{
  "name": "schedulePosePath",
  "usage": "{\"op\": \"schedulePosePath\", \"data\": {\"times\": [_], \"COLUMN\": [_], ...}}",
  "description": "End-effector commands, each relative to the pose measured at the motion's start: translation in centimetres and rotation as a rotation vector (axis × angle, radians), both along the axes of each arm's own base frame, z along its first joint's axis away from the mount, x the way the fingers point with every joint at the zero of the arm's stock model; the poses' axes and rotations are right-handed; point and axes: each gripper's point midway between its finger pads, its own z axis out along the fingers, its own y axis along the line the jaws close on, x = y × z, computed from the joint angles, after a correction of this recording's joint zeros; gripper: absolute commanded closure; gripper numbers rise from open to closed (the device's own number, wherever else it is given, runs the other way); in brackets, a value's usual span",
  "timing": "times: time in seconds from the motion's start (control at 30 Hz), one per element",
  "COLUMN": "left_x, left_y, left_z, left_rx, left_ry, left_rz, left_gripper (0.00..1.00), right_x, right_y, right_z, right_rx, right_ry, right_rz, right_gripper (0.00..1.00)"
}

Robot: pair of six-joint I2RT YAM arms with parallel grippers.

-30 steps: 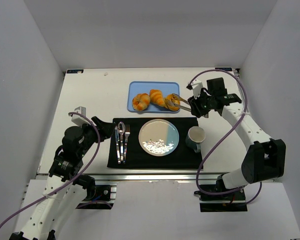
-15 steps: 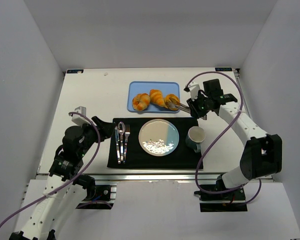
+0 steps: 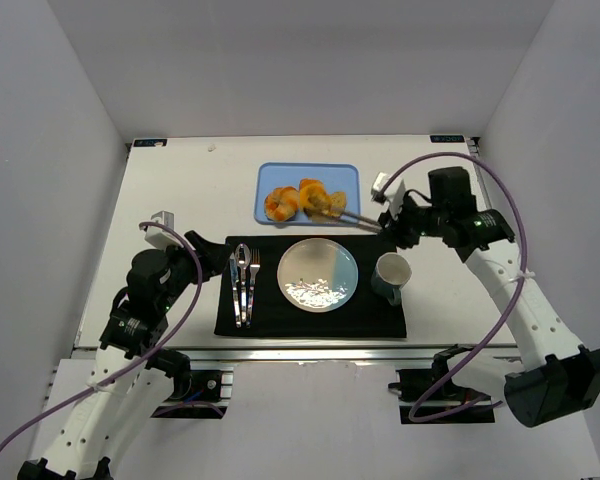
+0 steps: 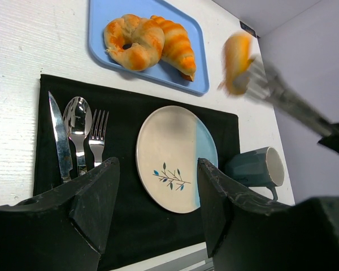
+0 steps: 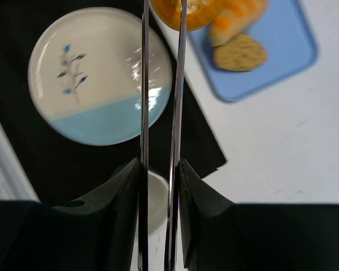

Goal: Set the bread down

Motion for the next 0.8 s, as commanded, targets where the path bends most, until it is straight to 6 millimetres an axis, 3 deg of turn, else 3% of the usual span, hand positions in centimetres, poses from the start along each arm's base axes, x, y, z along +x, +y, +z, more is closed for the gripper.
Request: {"op": "schedulePosePath", "data": {"times": [0.0, 0.27, 0.37, 0.4, 0.43, 0.63, 0.77], "left_x": [0.1, -0.4, -0.7, -0.8, -0.9, -1.2, -1.3], "left_y": [0.0, 0.3, 0.5, 0.5, 0.6, 0.7, 0.7], "left_z": [1.7, 1.6, 1.5, 1.7, 1.6, 1.6, 1.7], "left_rx": [-0.01, -0.023, -0.025, -0.028, -0.025, -0.029, -0.031], "left_ry": [-0.044, -0.045, -0.046, -0.052, -0.046, -0.047, -0.047], "left_rz": [0.0, 0.01, 0.017, 0.02, 0.02, 0.023, 0.023], "left_gripper": [0.33, 0.33, 0.33, 0.33, 0.33, 0.33, 0.33], "right_x": [-4.2, -6.2, -6.2, -6.2, -6.1, -6.1, -6.2], "right_y": [1.4, 1.9, 2.2, 2.4, 2.4, 2.7, 3.3], "right_z": [-3.3, -6.4, -7.0, -7.1, -7.2, -6.7, -5.1], "right_rx": [-0.071, -0.205, -0.227, -0.229, -0.228, -0.204, -0.149], "right_ry": [0.104, 0.177, 0.186, 0.188, 0.189, 0.182, 0.154], "right_rz": [0.22, 0.289, 0.294, 0.296, 0.291, 0.279, 0.278], "right_gripper": [0.96, 0.92, 0.8, 0.69, 0.65, 0.53, 0.49]}}
